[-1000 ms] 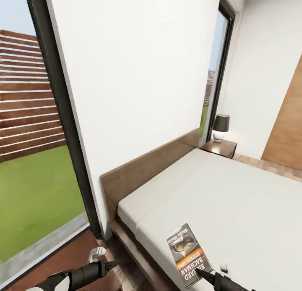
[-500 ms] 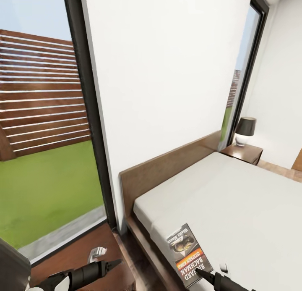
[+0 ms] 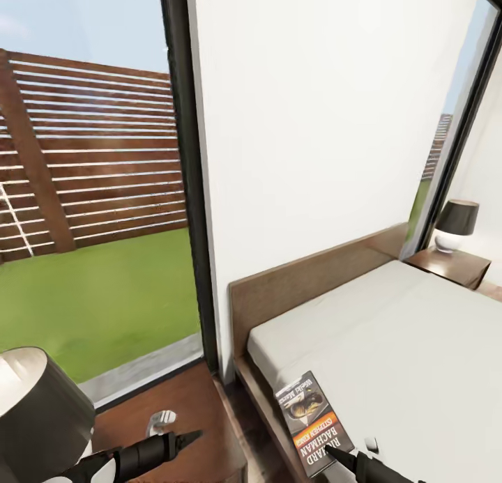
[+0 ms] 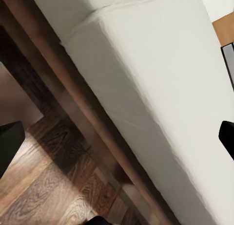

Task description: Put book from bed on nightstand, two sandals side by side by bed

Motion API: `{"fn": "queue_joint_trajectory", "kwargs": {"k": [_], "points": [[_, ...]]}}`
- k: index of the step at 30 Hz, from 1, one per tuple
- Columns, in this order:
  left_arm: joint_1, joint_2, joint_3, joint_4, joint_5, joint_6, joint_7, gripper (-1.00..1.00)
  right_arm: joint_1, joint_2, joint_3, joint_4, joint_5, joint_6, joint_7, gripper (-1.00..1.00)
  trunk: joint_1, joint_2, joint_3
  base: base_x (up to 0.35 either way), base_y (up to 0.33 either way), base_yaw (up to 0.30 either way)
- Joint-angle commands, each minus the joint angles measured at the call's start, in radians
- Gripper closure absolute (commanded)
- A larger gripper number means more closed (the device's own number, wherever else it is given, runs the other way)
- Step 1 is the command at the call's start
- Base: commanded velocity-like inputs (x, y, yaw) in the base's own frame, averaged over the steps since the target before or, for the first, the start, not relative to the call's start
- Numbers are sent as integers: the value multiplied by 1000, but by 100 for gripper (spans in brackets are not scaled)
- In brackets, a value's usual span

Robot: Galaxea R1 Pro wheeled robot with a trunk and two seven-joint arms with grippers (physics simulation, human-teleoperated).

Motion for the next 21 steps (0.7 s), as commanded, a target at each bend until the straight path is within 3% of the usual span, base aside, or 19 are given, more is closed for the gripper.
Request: {"fn": "queue_joint_trajectory", "kwargs": {"k": [1,12,21], "points": [[-1,0,-8,0,10,6,-3,-100,-1,-1,4,-1,-12,11,2,100,0,-1,-1,0,0,293],[-1,-1,-9,0,10,6,-2,-100,0,-1,4,-1,-12,11,2,100,0,-1,-1,15,-11,293],[-1,-15,-7,8,10,6,-1,-100,0,-1,4,-1,-12,11,2,100,0,-1,-1,57,-41,293]]}}
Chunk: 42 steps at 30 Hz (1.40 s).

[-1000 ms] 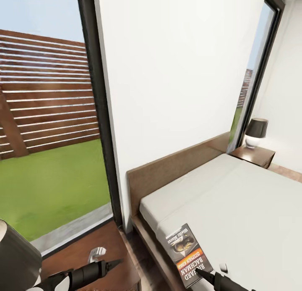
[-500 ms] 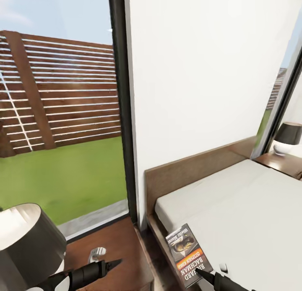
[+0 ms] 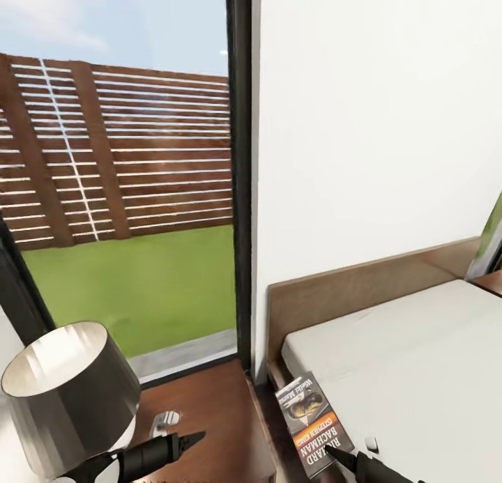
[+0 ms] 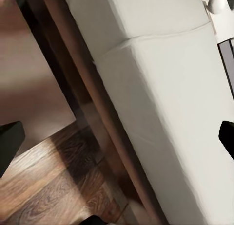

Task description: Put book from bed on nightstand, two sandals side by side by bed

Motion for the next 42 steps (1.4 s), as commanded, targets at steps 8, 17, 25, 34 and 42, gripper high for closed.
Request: {"fn": "queue_joint_trajectory", "kwargs": {"k": [8,17,25,34,42], "points": [[-1,0,-8,1,10,6,-3,-100,-1,-1,4,-1,-12,11,2,100,0,-1,-1,1,-1,293],[-1,0,-8,2,10,6,-3,-100,-1,-1,4,-1,-12,11,2,100,0,-1,-1,0,0,293],[-1,0,-8,1,10,6,-3,-100,-1,-1,4,-1,-12,11,2,100,0,-1,-1,198,0,293],[-1,0,-8,2,10,6,-3,-100,-1,-1,4,-1,-12,11,2,100,0,-1,-1,43,0,293],[-1,0,-8,2,10,6,-3,-100,0,-1,4,-1,-12,11,2,100,0,-1,-1,17,-7,289]]}}
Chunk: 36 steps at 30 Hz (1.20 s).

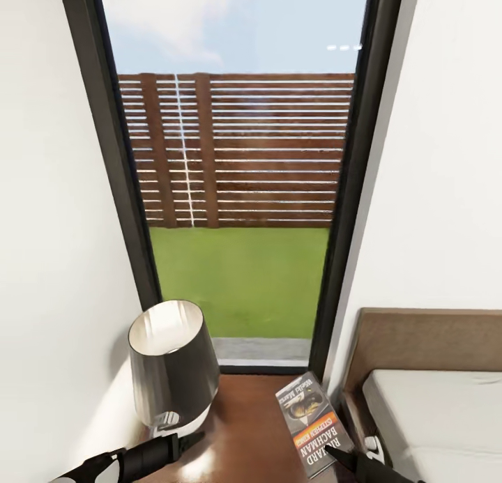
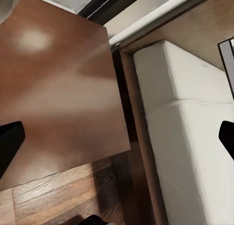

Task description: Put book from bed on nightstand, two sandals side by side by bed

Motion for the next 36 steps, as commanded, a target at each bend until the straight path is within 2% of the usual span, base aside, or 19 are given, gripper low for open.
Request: {"fn": "queue_joint_trajectory", "kwargs": {"k": [1,20,23,25,26,28,30,33,36], "points": [[-1,0,-8,0,10,6,-3,-100,-1,-1,3,-1,-12,11,2,100,0,-1,-1,93,-56,235],[-1,0,-8,0,10,6,-4,-100,-1,-1,0,-1,-13,12,2,100,0,-1,-1,12,-8,18],[-1,0,-8,0,10,6,-6,-100,-1,-3,-4,-2,-14,27,7,100,0,-1,-1,0,0,0],[-1,0,-8,0,9,6,-9,-100,-2,-4,-5,-6,-15,55,8,100,0,-1,-1,0,0,0],[-1,0,-8,0,9,5,-12,-100,-3,-8,-6,-12,-16,92,9,100,0,-1,-1,0,0,0],[-1,0,-8,0,9,3,-42,-100,-4,-19,-11,-21,-17,211,9,100,0,-1,-1,0,0,0],[-1,0,-9,-1,8,2,-123,-100,-5,-32,-13,-24,-17,271,8,100,0,-1,-1,0,0,0],[-1,0,-9,-1,8,2,-222,-100,-6,-43,-14,-27,-18,302,8,100,0,-1,-1,0,0,0],[-1,0,-13,-1,7,2,-276,-100,-7,-47,-14,-29,-19,314,8,100,0,-1,-1,0,0,0]]}}
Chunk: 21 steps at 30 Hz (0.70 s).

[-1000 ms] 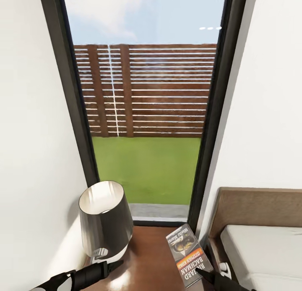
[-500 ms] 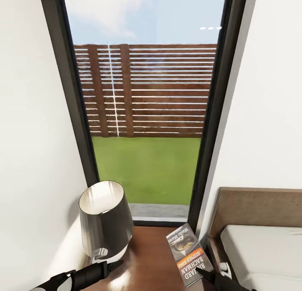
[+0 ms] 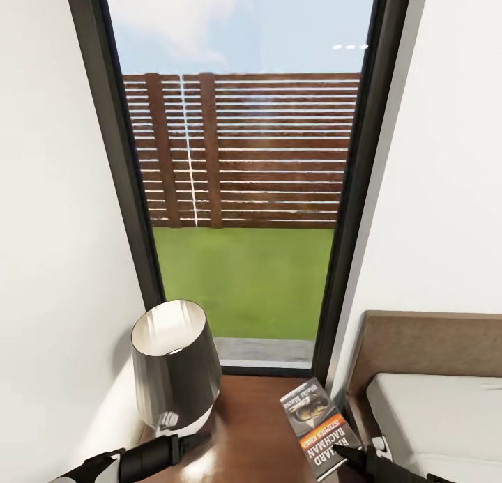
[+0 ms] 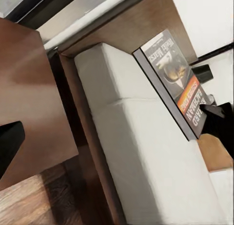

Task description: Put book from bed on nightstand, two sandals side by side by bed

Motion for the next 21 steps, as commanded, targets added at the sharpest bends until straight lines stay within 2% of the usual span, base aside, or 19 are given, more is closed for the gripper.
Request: {"fn": "queue_joint_trajectory", "kwargs": {"k": [1,4,8,11,14,15,17,21], "points": [[-1,0,-12,0,9,5,-13,-100,-1,-1,6,0,-9,9,1,100,0,-1,-1,0,0,0],[-1,-2,-44,0,9,6,-69,-100,-1,0,6,0,-9,12,-1,100,0,-1,-1,0,0,0],[-1,-21,-113,0,10,7,-160,-100,-2,5,2,-2,-10,11,-3,100,0,-1,-1,0,0,0],[-1,-27,-136,0,10,9,-192,-100,-4,15,1,-3,-10,10,-9,100,0,-1,-1,0,0,0],[-1,-30,-141,-2,11,13,-200,-100,-7,78,1,-3,-12,6,-117,100,0,-1,-1,0,0,0],[-1,-30,-142,-3,12,14,-202,-100,-8,90,1,-3,-13,6,-141,100,0,-1,-1,0,0,0],[-1,-30,-141,-5,12,17,-205,-100,-8,136,-3,-5,-15,5,-240,100,0,-1,-1,0,0,0],[-1,-30,-141,-5,13,19,-206,-100,-11,195,-13,-7,-29,3,-290,100,0,-1,-1,0,0,0]]}}
